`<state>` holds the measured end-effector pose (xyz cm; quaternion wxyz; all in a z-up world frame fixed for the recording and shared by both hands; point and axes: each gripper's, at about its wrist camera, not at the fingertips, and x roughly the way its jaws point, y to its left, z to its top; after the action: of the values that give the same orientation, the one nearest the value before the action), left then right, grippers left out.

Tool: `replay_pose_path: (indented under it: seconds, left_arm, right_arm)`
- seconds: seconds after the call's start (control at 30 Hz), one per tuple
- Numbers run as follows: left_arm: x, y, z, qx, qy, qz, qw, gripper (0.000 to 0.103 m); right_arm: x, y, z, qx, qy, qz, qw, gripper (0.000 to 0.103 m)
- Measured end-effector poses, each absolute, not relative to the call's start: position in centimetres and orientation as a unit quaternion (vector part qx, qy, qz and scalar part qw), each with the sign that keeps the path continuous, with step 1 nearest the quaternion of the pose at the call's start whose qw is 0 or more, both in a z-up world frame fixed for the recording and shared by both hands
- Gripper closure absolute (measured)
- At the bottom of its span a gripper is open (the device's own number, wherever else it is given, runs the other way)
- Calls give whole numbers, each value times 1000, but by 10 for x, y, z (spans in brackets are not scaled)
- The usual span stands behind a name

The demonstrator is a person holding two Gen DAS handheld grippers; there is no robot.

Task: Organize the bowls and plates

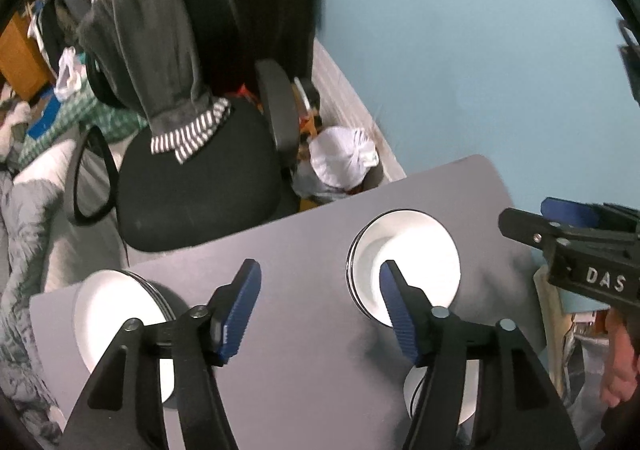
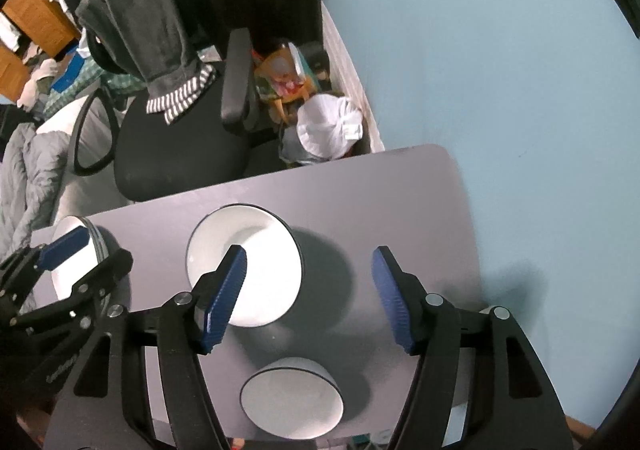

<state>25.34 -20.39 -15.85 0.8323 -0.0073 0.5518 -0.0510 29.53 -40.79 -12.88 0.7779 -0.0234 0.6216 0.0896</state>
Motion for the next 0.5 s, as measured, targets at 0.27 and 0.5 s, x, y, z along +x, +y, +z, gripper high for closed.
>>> replay_pose_path:
  seconds: [0.27, 0.5]
  left_arm:
    - [232, -203, -126, -11, 524, -68, 849, 39]
    - [213, -199, -104, -21, 508, -76, 858, 39]
  right_arm:
    - [281, -404, -104, -16, 602, 96, 793, 38]
    - [265, -400, -83, -18, 580, 95, 809, 38]
